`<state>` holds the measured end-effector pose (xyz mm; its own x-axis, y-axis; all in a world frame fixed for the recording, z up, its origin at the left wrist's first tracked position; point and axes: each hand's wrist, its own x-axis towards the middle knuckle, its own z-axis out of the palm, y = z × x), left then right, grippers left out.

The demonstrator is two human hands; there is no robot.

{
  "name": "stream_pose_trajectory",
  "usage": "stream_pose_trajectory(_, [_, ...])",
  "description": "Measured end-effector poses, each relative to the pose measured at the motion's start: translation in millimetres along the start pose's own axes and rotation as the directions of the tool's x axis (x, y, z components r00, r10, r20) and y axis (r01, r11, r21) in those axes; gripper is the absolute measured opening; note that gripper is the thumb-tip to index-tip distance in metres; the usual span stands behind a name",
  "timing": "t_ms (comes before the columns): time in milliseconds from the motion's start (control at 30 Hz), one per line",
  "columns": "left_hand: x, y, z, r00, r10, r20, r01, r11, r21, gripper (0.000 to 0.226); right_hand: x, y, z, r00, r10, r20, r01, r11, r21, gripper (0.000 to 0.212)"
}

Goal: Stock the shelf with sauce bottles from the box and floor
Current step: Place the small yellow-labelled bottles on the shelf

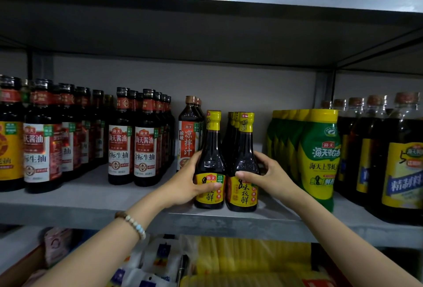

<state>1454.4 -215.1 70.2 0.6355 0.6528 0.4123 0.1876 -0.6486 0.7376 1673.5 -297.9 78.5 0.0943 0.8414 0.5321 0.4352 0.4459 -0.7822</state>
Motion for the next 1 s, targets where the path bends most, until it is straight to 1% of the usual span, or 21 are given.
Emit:
stream_pose_trajectory(167, [1.4, -1.1, 0.2, 1.000, 0.005, -0.003, -0.005, 1.000, -0.004, 0.093, 2.6, 0.2, 1.1, 0.999, -0.026, -0.021, 0.026, 1.000, -0.014, 0.064])
stream_pose_trajectory(300, [1.9, -0.2, 0.5, 1.000, 0.003, 0.001, -0.003, 1.000, -0.014, 0.096, 1.6, 0.1, 3.8, 0.998, -0.062, -0.031, 0.062, 0.998, 0.000, 0.056])
stream_pose_trajectory(367, [0.0, 1.4, 1.6, 1.000, 0.000, -0.007, 0.000, 1.000, -0.020, 0.096, -1.0, 0.1, 3.7, 0.999, -0.047, -0.022, 0.047, 0.999, 0.008, 0.061])
stream_pose_trajectory(500, [-4.1, -1.9, 6.0, 0.999, 0.010, -0.053, -0.010, 1.000, -0.009, 0.096, -8.9, 4.0, 0.9, 0.999, -0.021, 0.025, 0.021, 0.999, -0.025, 0.081])
stream_pose_trajectory(700, [-5.1, -4.2, 6.3, 0.999, -0.010, -0.052, 0.010, 1.000, 0.000, 0.102, -9.9, 4.3, 2.1, 0.999, -0.041, -0.018, 0.038, 0.987, -0.157, 0.086])
stream_pose_trajectory(833, [-4.6, -4.4, 6.8, 0.999, -0.012, -0.052, 0.012, 1.000, 0.002, 0.107, -10.6, 4.7, 2.2, 0.999, -0.033, -0.010, 0.031, 0.988, -0.152, 0.090])
stream_pose_trajectory(1000, [-6.6, -7.4, 8.2, 0.997, -0.034, -0.072, 0.033, 0.999, -0.007, 0.108, -10.9, 9.8, 3.3, 1.000, 0.014, -0.023, -0.016, 0.995, -0.101, 0.095])
